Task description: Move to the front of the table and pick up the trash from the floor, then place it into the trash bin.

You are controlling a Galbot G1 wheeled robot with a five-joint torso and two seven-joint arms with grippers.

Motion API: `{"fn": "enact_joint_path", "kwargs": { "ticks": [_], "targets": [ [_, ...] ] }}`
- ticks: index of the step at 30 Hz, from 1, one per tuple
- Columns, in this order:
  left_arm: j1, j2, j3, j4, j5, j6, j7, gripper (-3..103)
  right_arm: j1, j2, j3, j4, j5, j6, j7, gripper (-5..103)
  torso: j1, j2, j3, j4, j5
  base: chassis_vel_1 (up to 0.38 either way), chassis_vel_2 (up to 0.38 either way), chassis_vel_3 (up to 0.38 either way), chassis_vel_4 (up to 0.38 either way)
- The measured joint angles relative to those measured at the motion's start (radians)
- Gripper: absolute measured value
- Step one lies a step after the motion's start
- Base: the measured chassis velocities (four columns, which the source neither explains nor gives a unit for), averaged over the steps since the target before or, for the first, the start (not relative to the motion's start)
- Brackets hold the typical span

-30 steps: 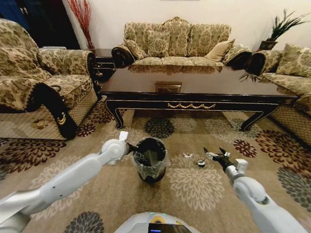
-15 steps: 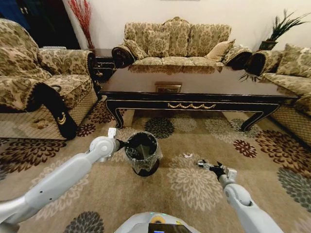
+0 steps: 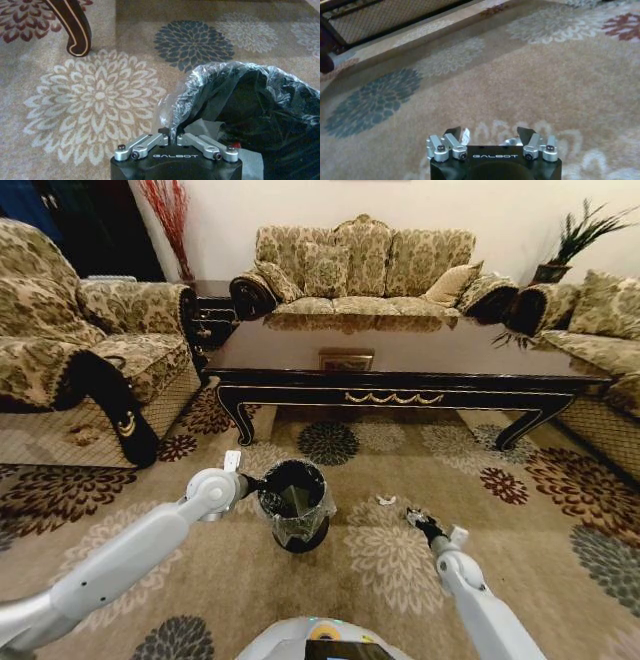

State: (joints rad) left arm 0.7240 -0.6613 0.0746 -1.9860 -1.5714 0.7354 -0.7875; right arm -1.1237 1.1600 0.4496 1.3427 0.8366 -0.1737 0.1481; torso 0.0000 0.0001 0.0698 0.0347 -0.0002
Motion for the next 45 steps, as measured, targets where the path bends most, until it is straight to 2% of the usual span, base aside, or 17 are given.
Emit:
{"fn": "enact_joint_path", "kwargs": {
  "ticks": [3,5,7,9,10,14,17,19,22,25,27,30,31,34,36,37,45],
  "targets": [
    [0.0,0.0,0.0,-0.003,-0.001,0.0,0.0,3,0.009,0.028,0.0,-0.028,-0.004,0.011,-0.001,64,0.0,0.0,0.0,-0.0003,0.0,0.0,0.0,0.0,0.0],
    [0.0,0.001,0.0,-0.005,-0.003,0.0,0.001,3,0.011,0.038,0.005,-0.04,-0.008,0.018,-0.002,66,0.0,0.0,0.0,-0.0003,0.0002,0.0,0.0,0.0,0.0],
    [-0.001,0.003,-0.001,-0.008,-0.008,0.0,0.003,3,0.018,0.054,0.022,-0.07,-0.01,0.028,-0.002,74,0.0,0.0,0.0,-0.0002,0.0,0.0,0.0,0.0,0.0],
    [-0.005,0.006,0.0,-0.008,-0.012,0.0,0.004,3,0.02,0.058,0.028,-0.081,-0.009,0.029,-0.001,74,0.0,0.0,0.0,-0.0002,-0.0001,0.0,0.0,0.0,0.0],
    [-0.014,0.013,0.007,-0.008,-0.014,0.0,0.006,3,0.023,0.061,0.034,-0.095,-0.006,0.03,-0.001,78,0.0,0.0,0.0,-0.0003,0.0,0.0,0.0,0.0,0.0],
    [-0.031,0.023,0.017,-0.005,-0.016,0.0,0.016,3,0.035,0.072,0.041,-0.122,0.003,0.03,0.0,80,0.0,0.0,0.0,-0.0003,0.0001,0.0,0.0,0.0,0.0],
    [-0.033,0.022,0.018,-0.002,-0.017,0.0,0.017,3,0.045,0.077,0.045,-0.137,0.008,0.03,0.003,79,0.0,0.0,0.0,-0.0002,0.0,0.0,0.0,0.0,0.0],
    [-0.031,0.022,0.019,-0.002,-0.017,0.0,0.017,3,0.052,0.079,0.046,-0.152,0.014,0.03,0.004,71,0.0,0.0,0.0,-0.0003,0.0001,0.0,0.0,0.0,0.0],
    [-0.029,0.023,0.018,-0.002,-0.017,0.0,0.018,3,0.055,0.078,0.047,-0.16,0.024,0.028,0.006,66,0.0,0.0,0.0,-0.0003,0.0,0.0,0.0,0.0,0.0],
    [-0.028,0.024,0.015,0.002,-0.015,0.0,0.019,3,0.055,0.076,0.047,-0.164,0.027,0.027,0.008,50,0.0,0.0,0.0,-0.0003,0.0,0.0,0.0,0.0,0.0],
    [-0.029,0.024,0.014,0.002,-0.015,0.0,0.019,3,0.055,0.076,0.047,-0.164,0.027,0.026,0.008,50,0.0,0.0,0.0,-0.0003,0.0,0.0,0.0,0.0,0.0],
    [-0.032,0.023,0.013,0.002,-0.015,0.0,0.019,3,0.057,0.076,0.044,-0.168,0.027,0.025,0.011,34,0.0,0.0,0.0,-0.0003,0.0,0.0,0.0,0.0,0.0],
    [-0.032,0.023,0.013,0.002,-0.015,0.0,0.019,3,0.057,0.076,0.044,-0.168,0.027,0.025,0.011,34,0.0,0.0,0.0,-0.0003,0.0,0.0,0.0,0.0,0.0],
    [-0.029,0.025,0.009,-0.001,-0.015,0.0,0.019,3,0.062,0.077,0.04,-0.175,0.027,0.021,0.012,18,0.0,0.0,0.0,-0.0003,0.0,0.0,0.0,0.0,0.0],
    [-0.029,0.026,0.008,-0.001,-0.015,0.0,0.019,3,0.063,0.077,0.04,-0.176,0.027,0.021,0.012,18,0.0,0.0,0.0,-0.0003,0.0,0.0,0.0,0.0,0.0],
    [-0.028,0.029,0.005,-0.003,-0.015,0.0,0.019,3,0.065,0.077,0.039,-0.179,0.028,0.021,0.013,11,0.0,0.0,0.0,-0.0003,0.0001,0.0,0.0,0.0,0.0],
    [-0.026,0.034,0.0,-0.007,-0.017,0.0,0.019,3,0.058,0.07,0.04,-0.173,0.029,0.017,0.014,10,0.0,0.0,0.0,-0.0002,0.0002,0.0,0.0,0.0,0.0]
  ]
}}
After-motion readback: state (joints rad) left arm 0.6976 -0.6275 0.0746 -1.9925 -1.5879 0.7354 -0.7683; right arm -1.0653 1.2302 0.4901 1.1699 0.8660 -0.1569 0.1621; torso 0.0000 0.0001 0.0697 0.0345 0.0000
